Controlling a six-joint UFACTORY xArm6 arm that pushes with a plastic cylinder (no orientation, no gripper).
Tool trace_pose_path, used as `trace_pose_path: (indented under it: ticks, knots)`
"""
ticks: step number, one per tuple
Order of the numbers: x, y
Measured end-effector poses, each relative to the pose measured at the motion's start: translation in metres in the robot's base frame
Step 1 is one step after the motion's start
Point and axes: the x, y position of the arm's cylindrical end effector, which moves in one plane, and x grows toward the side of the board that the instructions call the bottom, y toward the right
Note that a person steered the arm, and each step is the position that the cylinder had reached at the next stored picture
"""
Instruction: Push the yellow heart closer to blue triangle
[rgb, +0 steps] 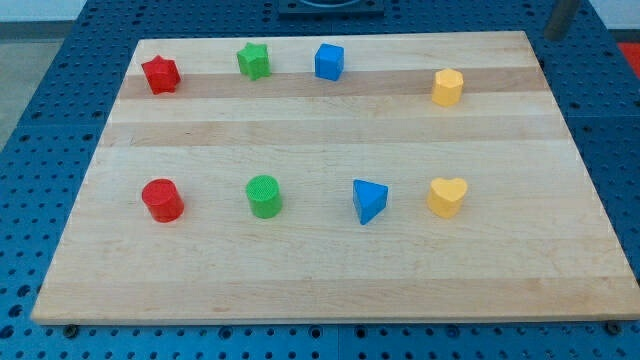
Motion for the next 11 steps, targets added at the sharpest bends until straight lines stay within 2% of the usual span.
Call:
trace_pose_path:
  ticks: [1,3,4,5,6,7,8,9,10,11]
  knots:
    - [0.0,0.0]
    - [0.078,-0.045]
    - [0.077,-0.053]
    - [0.07,-0.098]
    - [0.07,-0.098]
    - [0.149,-0.116]
    - [0.156,-0.117]
    - [0.19,-0.117]
    - [0.261,-0.116]
    - [0.287,-0.116]
